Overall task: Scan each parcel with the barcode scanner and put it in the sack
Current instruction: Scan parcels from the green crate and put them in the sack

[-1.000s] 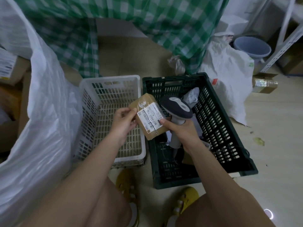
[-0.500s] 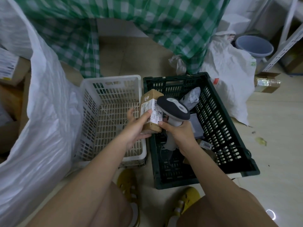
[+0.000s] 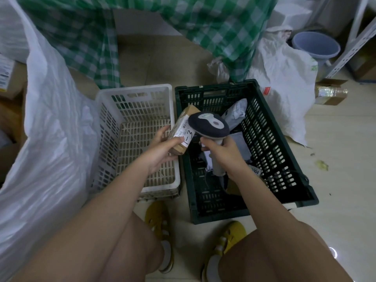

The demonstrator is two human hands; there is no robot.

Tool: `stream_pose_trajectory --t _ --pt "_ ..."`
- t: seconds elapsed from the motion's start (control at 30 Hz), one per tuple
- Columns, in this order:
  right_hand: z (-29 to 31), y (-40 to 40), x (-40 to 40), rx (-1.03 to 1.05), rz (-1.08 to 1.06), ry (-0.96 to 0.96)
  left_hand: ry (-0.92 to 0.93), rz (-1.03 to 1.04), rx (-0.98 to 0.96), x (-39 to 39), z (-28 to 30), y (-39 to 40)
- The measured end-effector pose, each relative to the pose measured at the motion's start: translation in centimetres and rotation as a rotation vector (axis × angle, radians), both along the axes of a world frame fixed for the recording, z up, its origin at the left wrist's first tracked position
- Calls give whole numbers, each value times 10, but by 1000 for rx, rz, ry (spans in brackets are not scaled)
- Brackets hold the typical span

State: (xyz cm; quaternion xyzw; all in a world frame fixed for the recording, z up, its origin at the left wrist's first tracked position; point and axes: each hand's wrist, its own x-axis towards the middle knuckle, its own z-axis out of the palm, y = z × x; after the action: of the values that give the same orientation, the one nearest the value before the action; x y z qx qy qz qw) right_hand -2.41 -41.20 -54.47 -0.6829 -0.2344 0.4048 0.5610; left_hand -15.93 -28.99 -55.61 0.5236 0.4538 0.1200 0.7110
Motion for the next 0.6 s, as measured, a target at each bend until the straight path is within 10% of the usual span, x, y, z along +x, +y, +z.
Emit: stream_pose_trajectory --t 0.6 --pt "22 -51 12 -129 464 -121 145 -14 71 -16 -11 10"
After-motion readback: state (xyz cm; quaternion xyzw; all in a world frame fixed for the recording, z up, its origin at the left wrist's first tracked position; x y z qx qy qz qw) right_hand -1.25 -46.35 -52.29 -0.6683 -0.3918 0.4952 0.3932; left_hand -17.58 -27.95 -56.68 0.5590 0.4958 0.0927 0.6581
